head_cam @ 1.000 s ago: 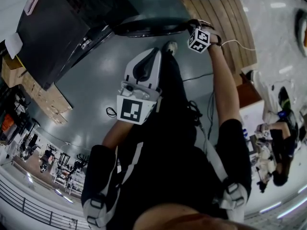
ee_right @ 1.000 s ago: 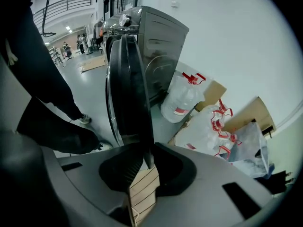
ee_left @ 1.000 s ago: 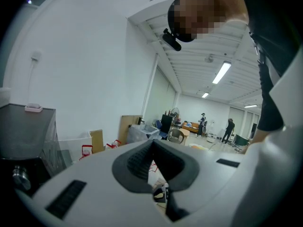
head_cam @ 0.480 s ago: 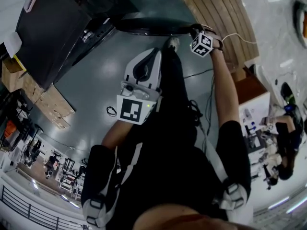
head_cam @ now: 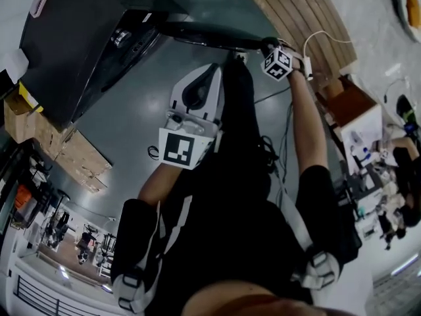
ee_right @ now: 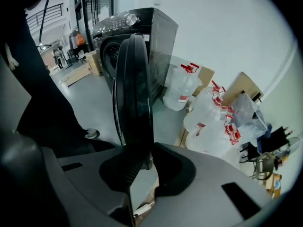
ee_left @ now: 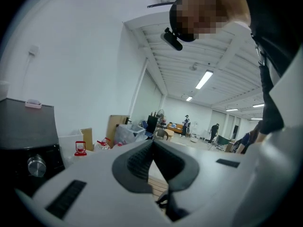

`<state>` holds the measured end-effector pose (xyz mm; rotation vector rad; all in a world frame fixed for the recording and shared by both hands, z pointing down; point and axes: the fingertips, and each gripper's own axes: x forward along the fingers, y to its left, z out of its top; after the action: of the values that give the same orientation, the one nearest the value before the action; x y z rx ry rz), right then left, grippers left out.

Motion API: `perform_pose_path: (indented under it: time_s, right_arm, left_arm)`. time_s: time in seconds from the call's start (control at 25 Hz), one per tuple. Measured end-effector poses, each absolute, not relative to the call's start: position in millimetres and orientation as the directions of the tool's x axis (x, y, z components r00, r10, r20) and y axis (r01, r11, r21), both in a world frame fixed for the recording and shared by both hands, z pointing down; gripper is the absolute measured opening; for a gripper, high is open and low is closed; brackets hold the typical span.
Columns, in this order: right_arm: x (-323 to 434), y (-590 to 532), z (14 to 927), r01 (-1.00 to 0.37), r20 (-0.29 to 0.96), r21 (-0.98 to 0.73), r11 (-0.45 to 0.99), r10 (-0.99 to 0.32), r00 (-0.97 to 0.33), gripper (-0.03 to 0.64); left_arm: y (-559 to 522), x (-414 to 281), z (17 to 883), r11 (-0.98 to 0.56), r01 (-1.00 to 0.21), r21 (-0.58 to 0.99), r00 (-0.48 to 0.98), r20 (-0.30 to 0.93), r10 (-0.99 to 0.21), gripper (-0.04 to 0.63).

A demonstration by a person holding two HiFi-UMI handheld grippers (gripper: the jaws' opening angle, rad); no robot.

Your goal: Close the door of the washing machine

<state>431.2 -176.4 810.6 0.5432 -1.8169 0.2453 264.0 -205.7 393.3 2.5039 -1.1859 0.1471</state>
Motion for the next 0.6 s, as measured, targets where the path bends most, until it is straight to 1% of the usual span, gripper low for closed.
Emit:
perform_pose_path:
  time_s: [0.24, 0.44, 0.6]
  right_arm:
    - [412, -118, 810, -0.6, 0.944, 0.1, 0.794, -0.267, -0.195, 0.063]
    - [386, -69, 813, -0.674, 0.94, 0.101, 0.732, -0.292, -0.176, 0.06]
    - [362, -32, 818, -0.74, 0.946, 0.081, 0.667, -0.286, -0.155, 0.06]
  left_arm:
    - [-155, 233, 390, -0.644, -0.719, 0.262, 0.694, 0.209, -0.689, 0.006]
    - [-112, 199, 388, -0.69, -0.678, 0.254, 0.734, 0.187, -0.653, 0.006]
    - [-82, 174, 385, -0.723, -0.644, 0.251, 0.765, 0.178, -0.619, 0.006]
